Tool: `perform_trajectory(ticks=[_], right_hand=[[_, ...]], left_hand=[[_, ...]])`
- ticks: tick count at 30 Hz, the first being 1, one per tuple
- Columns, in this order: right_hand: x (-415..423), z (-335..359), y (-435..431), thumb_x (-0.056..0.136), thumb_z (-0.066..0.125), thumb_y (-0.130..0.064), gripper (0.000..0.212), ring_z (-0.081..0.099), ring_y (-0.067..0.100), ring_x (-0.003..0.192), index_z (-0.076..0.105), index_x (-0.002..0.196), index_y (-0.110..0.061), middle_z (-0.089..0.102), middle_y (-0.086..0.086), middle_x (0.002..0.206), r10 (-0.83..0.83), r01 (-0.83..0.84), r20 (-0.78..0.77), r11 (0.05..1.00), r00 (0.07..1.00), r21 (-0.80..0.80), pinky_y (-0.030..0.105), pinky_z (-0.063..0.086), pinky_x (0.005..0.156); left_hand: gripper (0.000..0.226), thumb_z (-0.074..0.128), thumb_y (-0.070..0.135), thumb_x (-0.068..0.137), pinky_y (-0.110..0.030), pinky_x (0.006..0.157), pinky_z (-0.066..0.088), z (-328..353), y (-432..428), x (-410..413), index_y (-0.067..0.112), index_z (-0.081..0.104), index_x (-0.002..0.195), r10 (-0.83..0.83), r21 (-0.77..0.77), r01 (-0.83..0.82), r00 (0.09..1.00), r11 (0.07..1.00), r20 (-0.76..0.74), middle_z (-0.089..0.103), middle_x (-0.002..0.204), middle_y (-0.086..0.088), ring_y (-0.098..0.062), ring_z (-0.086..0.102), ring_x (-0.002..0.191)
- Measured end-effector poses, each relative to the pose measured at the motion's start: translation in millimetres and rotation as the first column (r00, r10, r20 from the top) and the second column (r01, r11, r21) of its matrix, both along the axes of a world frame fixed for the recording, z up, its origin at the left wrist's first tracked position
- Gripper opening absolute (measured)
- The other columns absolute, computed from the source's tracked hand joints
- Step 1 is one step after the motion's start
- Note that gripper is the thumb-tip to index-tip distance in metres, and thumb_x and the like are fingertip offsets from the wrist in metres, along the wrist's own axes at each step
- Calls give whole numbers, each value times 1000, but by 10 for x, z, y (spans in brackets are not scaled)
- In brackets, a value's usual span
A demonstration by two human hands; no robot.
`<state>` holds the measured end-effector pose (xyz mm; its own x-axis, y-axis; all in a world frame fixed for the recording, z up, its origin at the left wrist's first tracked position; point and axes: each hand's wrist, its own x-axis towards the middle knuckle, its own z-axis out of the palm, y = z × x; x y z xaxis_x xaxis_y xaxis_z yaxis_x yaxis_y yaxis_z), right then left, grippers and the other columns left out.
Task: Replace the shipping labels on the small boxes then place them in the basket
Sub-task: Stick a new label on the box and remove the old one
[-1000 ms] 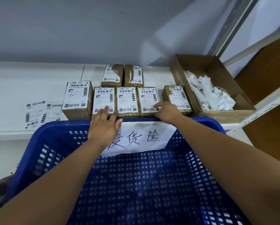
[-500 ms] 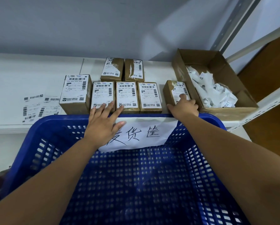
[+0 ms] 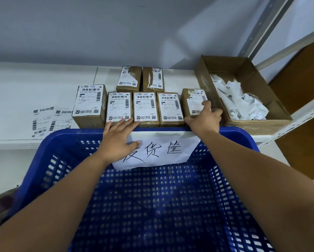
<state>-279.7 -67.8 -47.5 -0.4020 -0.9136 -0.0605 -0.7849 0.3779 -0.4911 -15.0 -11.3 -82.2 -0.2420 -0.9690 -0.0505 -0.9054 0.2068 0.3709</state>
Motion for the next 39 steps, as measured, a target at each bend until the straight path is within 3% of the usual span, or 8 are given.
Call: perform_trajectory(ticks=[6, 14, 18, 22, 27, 32, 35, 39], right_hand=[[167, 280, 366, 78, 75, -35, 73, 31, 36, 131, 34, 136, -19, 26, 21, 144, 37, -39, -14, 960, 999, -277, 46, 38, 108], [302, 700, 1093, 71, 81, -30, 66, 42, 25, 117, 46, 124, -13, 34, 11, 131, 312, -269, 2, 822, 950, -502, 35, 49, 94], [346, 797, 1495, 64, 75, -42, 69, 47, 25, 112, 46, 120, -13, 40, 12, 125, 454, -412, -67, 724, 888, -553, 36, 56, 84], [357, 887, 1825, 63, 57, -57, 66, 51, 22, 109, 38, 117, -26, 41, 12, 127, 542, -524, -142, 660, 828, -539, 27, 58, 74], [265, 1056, 1993, 67, 66, -59, 75, 44, 9, 112, 35, 128, -31, 32, 3, 133, 673, -662, -166, 596, 720, -454, 25, 56, 81], [164, 1285, 2079, 84, 71, -38, 66, 53, -3, 104, 27, 132, -46, 43, -17, 122, 699, -621, 336, 715, 631, -321, 12, 47, 81], [136, 1306, 2051, 84, 56, -53, 55, 61, 7, 105, 29, 132, -48, 58, -10, 116, 589, -502, 532, 805, 608, -316, 27, 50, 90], [107, 1234, 2026, 69, 58, -68, 75, 63, 13, 111, 36, 138, -48, 66, -5, 122, 459, -448, 759, 859, 463, -246, 40, 48, 101]], left_hand=[[60, 56, 33, 93, -31, 112, 18, 345, 157, -112, 36, 27, 146, 205, 221, -113, 866, 969, -457, 26, 154, 6, -14, 18, 143], [54, 51, 43, 94, -20, 89, 34, 956, 612, -450, 27, 36, 143, 208, 231, -92, 808, 969, -551, 46, 141, 7, -8, 47, 120], [66, 49, 59, 82, -35, 103, 41, 1280, 868, -578, 31, 33, 140, 296, 285, -110, 565, 952, -770, 59, 125, 5, -14, 55, 117], [48, 55, 34, 92, -33, 93, 48, 1505, 1049, -537, 29, 34, 136, 364, 320, -186, 306, 929, -879, 64, 116, 1, -18, 60, 111], [52, 60, 28, 90, -34, 80, 55, 1599, 1267, -422, 19, 39, 136, 406, 368, -202, 196, 908, -893, 68, 106, -1, -21, 66, 99], [60, 67, 27, 83, -34, 78, 57, 1613, 1480, -287, 27, 43, 137, 412, 385, -154, 248, 910, -876, 71, 107, -1, -19, 67, 100], [55, 65, 26, 82, -32, 79, 57, 1596, 1585, -296, 34, 44, 132, 384, 382, -68, 309, 922, -870, 73, 102, 0, -12, 68, 97], [66, 81, 41, 65, -28, 72, 57, 1563, 1630, -341, 40, 49, 123, 362, 404, 56, 349, 913, -864, 73, 102, -2, -15, 69, 96]])
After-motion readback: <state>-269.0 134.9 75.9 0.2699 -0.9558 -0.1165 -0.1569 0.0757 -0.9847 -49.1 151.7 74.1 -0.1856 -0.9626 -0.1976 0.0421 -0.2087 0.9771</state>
